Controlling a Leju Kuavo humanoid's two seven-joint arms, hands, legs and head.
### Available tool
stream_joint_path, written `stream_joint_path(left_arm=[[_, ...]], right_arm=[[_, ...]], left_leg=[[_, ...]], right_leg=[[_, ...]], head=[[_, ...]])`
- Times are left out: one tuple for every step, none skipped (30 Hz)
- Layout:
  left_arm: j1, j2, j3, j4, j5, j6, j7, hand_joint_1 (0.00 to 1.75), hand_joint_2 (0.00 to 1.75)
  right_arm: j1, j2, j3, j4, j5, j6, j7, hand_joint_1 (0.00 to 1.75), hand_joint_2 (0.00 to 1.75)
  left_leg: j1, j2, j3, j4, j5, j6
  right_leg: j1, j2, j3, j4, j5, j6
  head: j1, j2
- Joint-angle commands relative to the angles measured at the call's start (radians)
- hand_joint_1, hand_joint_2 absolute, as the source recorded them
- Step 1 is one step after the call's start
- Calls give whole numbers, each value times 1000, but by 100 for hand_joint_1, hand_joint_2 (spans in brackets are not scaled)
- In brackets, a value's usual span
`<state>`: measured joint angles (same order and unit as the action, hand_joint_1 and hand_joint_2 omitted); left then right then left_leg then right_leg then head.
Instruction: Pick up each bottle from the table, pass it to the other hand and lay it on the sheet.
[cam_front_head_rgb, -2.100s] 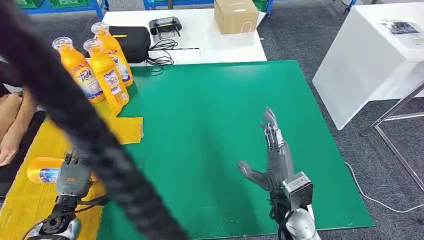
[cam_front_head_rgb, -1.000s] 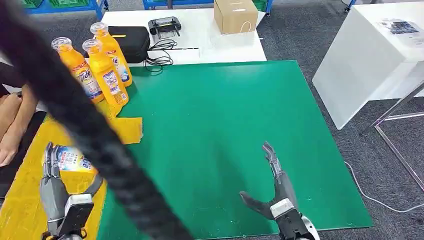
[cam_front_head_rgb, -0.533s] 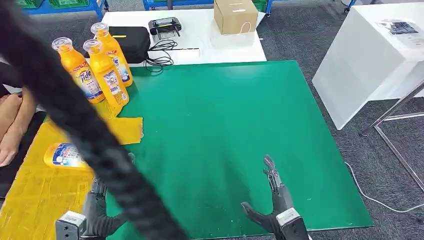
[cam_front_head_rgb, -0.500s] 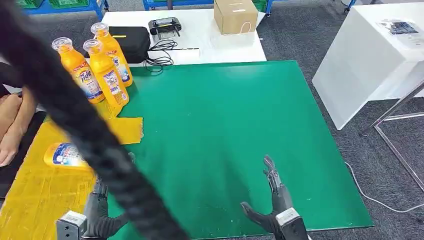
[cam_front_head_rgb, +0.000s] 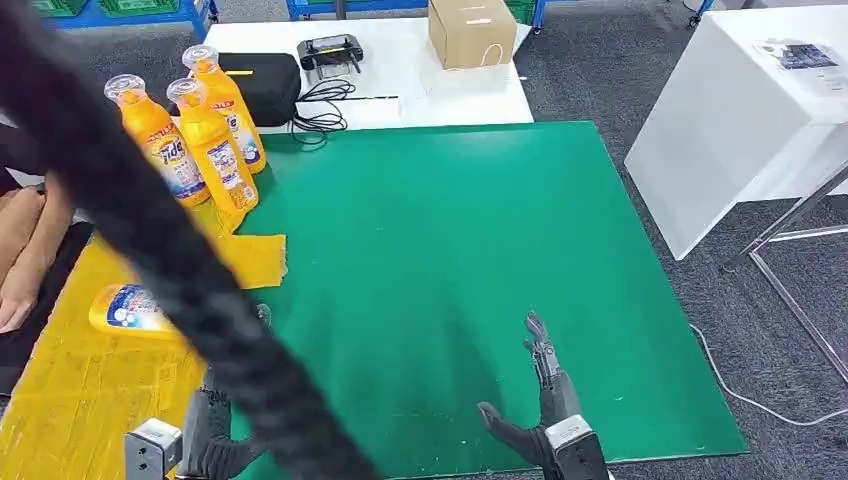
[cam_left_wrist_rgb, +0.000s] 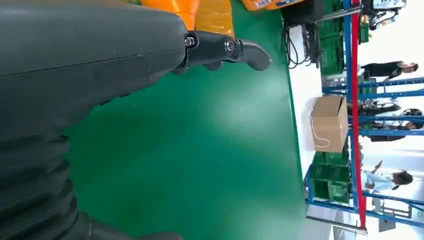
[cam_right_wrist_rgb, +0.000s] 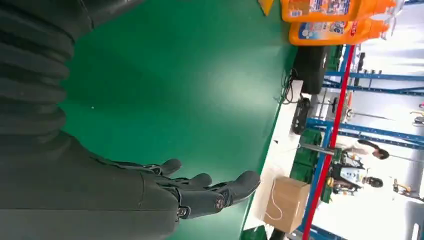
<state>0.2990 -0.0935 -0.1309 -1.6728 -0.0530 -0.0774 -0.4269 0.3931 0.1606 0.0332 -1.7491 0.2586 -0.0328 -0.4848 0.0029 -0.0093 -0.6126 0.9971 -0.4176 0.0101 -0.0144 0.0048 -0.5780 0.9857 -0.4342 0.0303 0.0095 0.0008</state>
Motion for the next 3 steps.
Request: stream_joint_path(left_arm=[[-17, 39, -35, 59, 9, -7, 9, 0, 175], [-17, 40, -36, 52, 10, -8, 7, 0, 175], [-16, 43, -37, 39, 10, -10, 6, 0, 175]], right_arm=[[-43, -22, 70, 35, -11, -44, -9, 0, 175], [-42, -27, 79, 27, -12, -52, -12, 0, 175], [-41, -33, 92, 10, -11, -67, -17, 0, 175]], left_leg=[[1, 2, 5, -1, -1, -1], [1, 2, 3, -1, -1, 0], [2, 3, 5, -1, -2, -1]], right_leg=[[1, 1, 5, -2, -1, -1], [1, 1, 2, -1, 0, -1], [2, 1, 5, -2, -1, -1]], head=[[0, 0], [0, 0], [0, 0]])
